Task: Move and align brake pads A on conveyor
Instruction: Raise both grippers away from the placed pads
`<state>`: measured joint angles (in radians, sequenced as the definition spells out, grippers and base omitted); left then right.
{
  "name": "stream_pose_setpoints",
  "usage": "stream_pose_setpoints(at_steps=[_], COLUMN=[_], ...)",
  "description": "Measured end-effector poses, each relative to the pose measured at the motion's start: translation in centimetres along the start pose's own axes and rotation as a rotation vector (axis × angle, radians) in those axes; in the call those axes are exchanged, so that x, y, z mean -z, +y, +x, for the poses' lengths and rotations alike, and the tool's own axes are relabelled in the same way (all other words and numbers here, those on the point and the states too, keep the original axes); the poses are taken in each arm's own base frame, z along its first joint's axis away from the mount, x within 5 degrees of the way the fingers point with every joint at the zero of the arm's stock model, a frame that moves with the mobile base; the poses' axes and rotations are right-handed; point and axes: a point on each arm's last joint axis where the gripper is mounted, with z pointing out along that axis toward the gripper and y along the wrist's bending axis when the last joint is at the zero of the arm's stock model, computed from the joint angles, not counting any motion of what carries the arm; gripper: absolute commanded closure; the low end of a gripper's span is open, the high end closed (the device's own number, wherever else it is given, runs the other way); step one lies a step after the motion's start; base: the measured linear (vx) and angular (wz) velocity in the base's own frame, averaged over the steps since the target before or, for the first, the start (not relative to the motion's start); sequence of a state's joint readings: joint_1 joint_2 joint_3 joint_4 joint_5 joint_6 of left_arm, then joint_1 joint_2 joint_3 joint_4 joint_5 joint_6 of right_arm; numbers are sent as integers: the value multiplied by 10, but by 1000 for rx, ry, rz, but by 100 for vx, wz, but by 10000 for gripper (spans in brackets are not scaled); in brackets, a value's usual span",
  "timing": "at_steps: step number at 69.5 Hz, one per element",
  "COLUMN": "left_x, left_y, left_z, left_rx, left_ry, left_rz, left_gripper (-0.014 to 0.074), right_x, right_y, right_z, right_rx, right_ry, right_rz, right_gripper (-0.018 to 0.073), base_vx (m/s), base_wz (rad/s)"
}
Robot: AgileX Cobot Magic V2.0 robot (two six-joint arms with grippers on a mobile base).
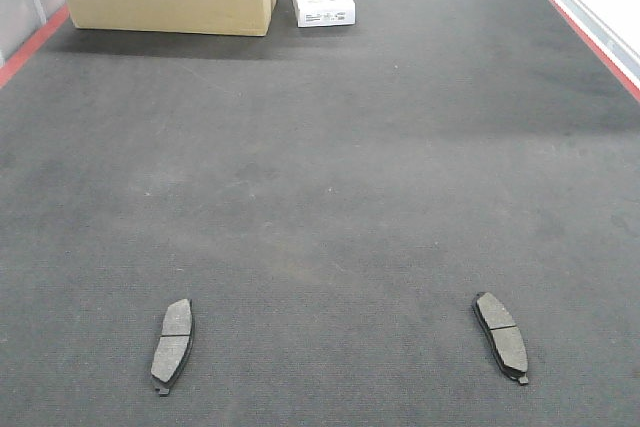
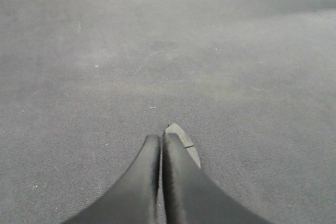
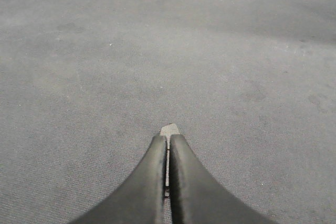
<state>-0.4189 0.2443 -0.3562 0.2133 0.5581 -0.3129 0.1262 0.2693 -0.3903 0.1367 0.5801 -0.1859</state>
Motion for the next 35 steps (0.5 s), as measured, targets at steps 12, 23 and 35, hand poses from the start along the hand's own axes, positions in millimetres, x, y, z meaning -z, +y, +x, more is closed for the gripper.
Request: stream_pose_setpoints(at_steps=[12, 23, 35], left_x=[0, 0, 0], left_y=[0, 0, 0], left_z=[0, 0, 0], left_rx=[0, 0, 0], left_ry=[0, 0, 0], left_rz=[0, 0, 0], left_gripper=[603, 603, 603], right_x=[0, 0, 0], right_y=[0, 0, 0], right_z=[0, 0, 0], right_rx=[0, 0, 0], right_ry=[0, 0, 0], right_rz=[0, 0, 0], right_gripper=[566, 566, 566], base_vx=[0, 0, 0], base_wz=[0, 0, 0])
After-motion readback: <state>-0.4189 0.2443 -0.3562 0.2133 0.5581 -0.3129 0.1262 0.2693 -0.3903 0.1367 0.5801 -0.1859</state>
